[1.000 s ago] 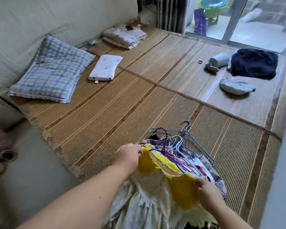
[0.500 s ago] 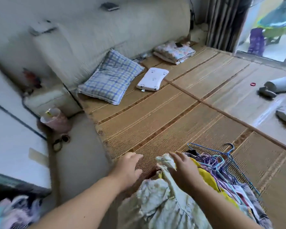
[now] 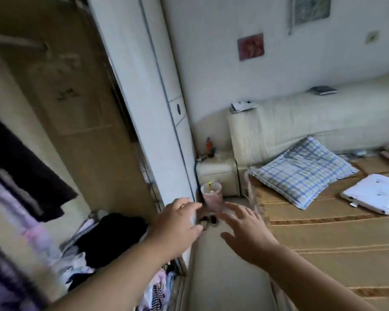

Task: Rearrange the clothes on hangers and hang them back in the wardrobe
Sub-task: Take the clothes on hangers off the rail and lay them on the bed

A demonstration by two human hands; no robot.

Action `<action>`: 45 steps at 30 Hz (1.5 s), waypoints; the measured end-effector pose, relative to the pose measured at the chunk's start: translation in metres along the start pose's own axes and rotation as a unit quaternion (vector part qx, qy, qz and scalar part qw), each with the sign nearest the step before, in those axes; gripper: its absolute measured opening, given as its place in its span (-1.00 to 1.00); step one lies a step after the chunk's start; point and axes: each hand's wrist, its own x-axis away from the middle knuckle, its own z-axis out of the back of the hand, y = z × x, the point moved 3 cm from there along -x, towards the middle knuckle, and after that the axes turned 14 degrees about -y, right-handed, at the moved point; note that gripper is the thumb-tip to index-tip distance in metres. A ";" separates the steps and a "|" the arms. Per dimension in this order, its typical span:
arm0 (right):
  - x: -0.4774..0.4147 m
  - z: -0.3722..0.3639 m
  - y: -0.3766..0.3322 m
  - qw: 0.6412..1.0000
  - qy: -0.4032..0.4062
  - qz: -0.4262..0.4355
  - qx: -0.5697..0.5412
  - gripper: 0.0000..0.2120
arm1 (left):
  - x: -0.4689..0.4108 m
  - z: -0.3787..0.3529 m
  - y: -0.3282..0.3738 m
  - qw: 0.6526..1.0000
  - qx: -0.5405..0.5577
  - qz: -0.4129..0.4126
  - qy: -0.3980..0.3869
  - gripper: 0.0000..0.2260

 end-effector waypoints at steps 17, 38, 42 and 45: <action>-0.156 0.133 -0.315 0.944 0.129 0.287 -0.100 -0.33 | 0.155 0.298 -0.148 0.831 -0.335 0.225 0.383 -0.54; -0.372 0.254 -0.515 0.847 0.006 0.500 -0.182 -0.56 | 0.151 0.425 -0.140 0.613 -0.310 0.400 0.607 -0.27; -0.398 0.248 -0.538 0.834 -0.046 0.520 -0.179 -0.64 | 0.152 0.424 -0.144 0.597 -0.333 0.400 0.610 -0.23; -0.405 0.249 -0.547 0.831 -0.045 0.516 -0.200 -0.72 | 0.151 0.421 -0.142 0.589 -0.334 0.415 0.608 -0.22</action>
